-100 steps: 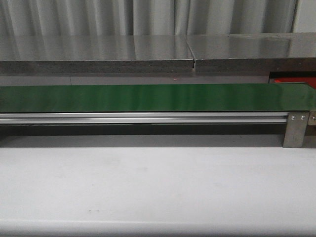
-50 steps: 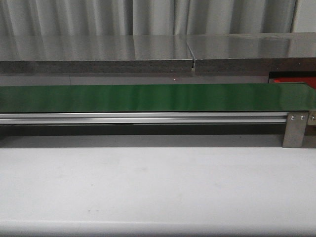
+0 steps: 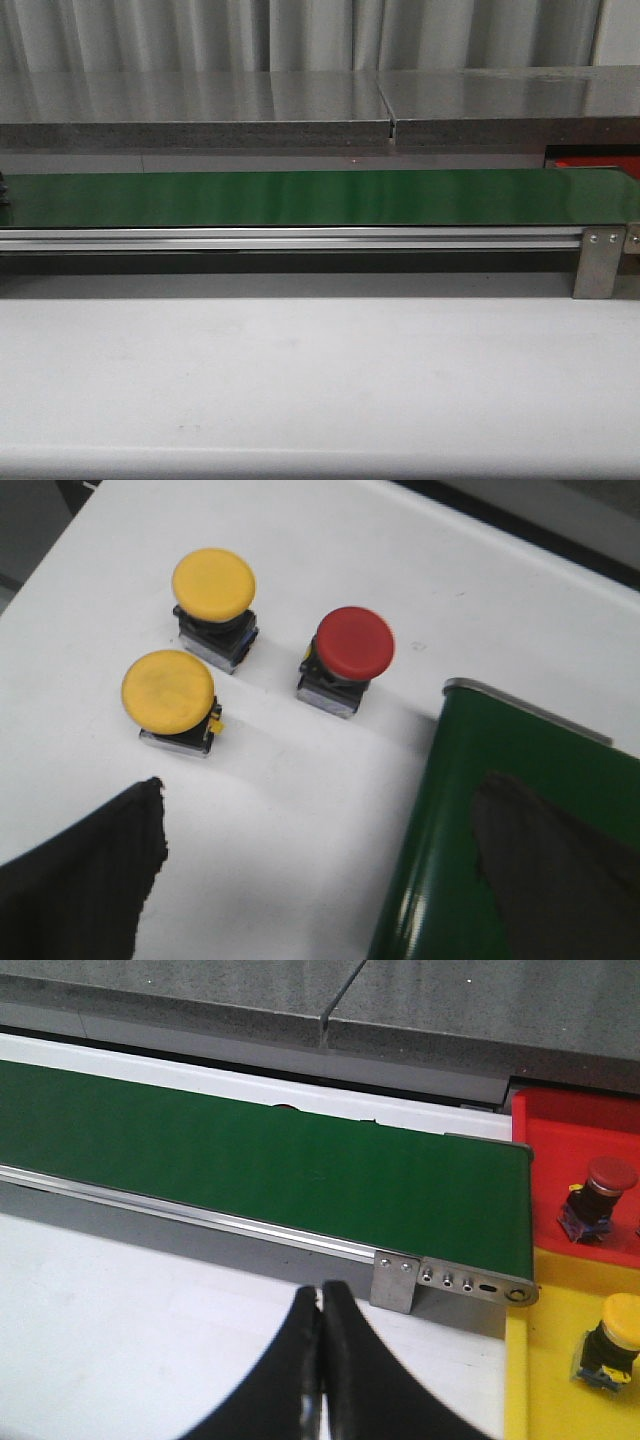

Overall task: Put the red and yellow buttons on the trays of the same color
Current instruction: 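Set the red button on the green belt and open the left gripper, then move the left gripper to a yellow button and grasp it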

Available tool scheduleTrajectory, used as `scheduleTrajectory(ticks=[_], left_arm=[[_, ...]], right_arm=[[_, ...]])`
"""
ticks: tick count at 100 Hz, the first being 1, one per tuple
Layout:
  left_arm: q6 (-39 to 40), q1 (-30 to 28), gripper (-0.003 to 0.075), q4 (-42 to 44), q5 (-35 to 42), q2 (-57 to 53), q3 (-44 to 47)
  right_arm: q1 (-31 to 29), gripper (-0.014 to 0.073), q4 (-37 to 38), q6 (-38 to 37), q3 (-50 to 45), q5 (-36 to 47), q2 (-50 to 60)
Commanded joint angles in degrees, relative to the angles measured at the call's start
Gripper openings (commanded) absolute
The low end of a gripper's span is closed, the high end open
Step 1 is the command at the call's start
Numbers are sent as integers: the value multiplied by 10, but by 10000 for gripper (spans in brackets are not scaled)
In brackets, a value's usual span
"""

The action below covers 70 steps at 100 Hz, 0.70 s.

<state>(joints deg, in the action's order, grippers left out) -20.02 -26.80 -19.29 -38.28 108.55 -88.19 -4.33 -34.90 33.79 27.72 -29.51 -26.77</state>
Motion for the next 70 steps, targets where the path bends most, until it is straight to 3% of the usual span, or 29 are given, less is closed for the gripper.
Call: scheduleTrajectory(ticks=[1,54,70], left_arm=[[-1,-5,599,-8,39,-11,-19],[-1,-30,599,-1,135,71,-21],[-14,-31,599,-1,129,100,-51]], right_arm=[[-1,-118,-14,5,15,34,-1],[-1,-118,-14,5,15,33,-1],[-1,-118,-14,5,15,33,-1]])
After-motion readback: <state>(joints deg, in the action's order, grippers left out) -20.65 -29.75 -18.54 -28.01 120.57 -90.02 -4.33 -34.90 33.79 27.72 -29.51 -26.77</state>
